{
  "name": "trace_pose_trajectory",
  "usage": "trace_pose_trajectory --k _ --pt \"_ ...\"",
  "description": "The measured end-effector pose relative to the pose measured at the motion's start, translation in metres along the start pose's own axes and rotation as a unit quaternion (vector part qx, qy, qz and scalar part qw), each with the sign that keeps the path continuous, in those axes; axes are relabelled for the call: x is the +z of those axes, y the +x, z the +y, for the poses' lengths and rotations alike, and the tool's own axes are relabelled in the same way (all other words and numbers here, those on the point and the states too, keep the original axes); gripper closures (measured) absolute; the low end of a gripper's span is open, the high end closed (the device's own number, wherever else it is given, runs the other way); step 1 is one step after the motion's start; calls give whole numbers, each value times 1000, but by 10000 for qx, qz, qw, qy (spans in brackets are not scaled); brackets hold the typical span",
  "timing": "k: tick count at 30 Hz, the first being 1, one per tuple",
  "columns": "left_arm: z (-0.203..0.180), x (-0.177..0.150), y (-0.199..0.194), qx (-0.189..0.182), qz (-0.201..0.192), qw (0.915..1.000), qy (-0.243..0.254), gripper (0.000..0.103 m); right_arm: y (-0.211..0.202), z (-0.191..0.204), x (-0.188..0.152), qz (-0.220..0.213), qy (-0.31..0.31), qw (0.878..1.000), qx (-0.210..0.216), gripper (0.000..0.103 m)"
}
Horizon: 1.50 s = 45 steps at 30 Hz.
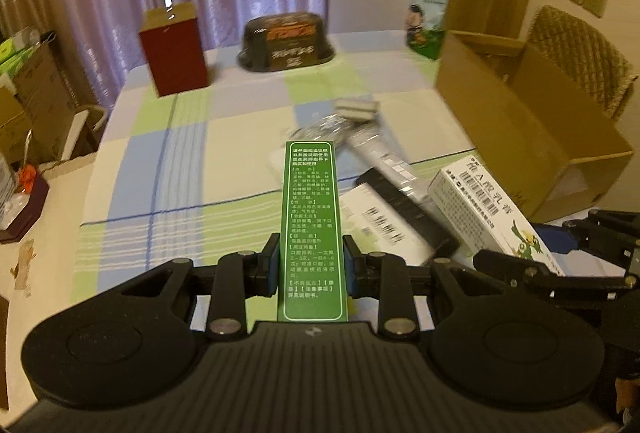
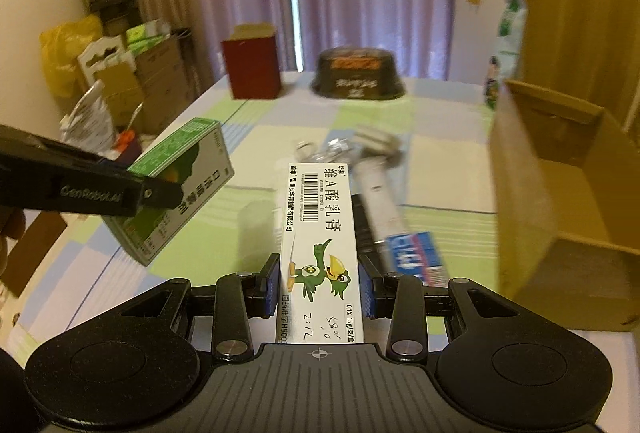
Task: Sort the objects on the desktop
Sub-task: 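Carry both boxes to the cardboard box and lower them inside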
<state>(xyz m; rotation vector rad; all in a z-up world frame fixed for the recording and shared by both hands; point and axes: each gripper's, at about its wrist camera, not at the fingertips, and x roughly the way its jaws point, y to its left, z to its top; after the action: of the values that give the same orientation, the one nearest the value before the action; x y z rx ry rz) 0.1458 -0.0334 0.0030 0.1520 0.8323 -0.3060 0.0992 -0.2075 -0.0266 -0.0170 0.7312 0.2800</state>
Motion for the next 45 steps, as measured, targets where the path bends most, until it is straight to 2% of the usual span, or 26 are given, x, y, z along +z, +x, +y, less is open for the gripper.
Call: trace_pose_trajectory --k 14,23,29,35,45 --pt "-86 51 5 -522 -219 9969 550 78 -42 -93 30 -373 518 9961 -613 65" --pt "-157 98 27 -1112 -399 9895 827 78 -55 -176 57 -533 816 9882 -1185 65" --pt "-211 125 51 -1488 -399 9825 1051 78 -44 -230 62 -318 978 9837 -1475 65" --pt "-254 140 80 -1790 -254 9767 1155 78 -31 -260 50 -65 1121 9815 -1552 65" --pt "-272 132 123 -1733 82 9767 1262 78 0 -274 38 270 1121 9822 -1483 65"
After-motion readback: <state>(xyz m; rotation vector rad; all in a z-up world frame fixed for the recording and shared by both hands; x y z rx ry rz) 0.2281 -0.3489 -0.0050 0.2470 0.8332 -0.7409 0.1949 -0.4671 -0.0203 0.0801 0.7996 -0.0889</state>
